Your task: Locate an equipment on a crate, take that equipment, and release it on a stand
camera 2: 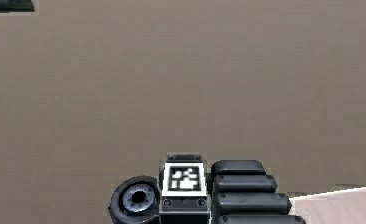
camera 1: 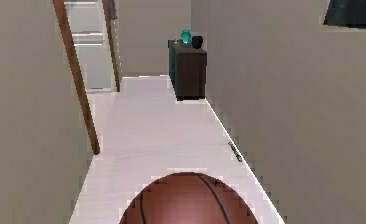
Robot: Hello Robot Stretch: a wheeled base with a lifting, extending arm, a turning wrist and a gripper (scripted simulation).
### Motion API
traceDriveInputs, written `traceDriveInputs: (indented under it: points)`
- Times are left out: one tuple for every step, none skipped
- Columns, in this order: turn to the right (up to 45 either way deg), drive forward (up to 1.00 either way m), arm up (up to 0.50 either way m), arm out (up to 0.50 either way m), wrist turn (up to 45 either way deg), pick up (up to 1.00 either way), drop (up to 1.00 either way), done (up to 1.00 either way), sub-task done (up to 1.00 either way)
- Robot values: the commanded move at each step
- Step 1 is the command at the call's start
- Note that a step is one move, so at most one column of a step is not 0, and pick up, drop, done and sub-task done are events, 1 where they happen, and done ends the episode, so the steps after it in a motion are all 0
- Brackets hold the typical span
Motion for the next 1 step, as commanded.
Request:
traceDriveInputs:
  points:
    - [0.0,0.75,0.00,0.00,0.0,0.00,0.00,0.00,0.00]
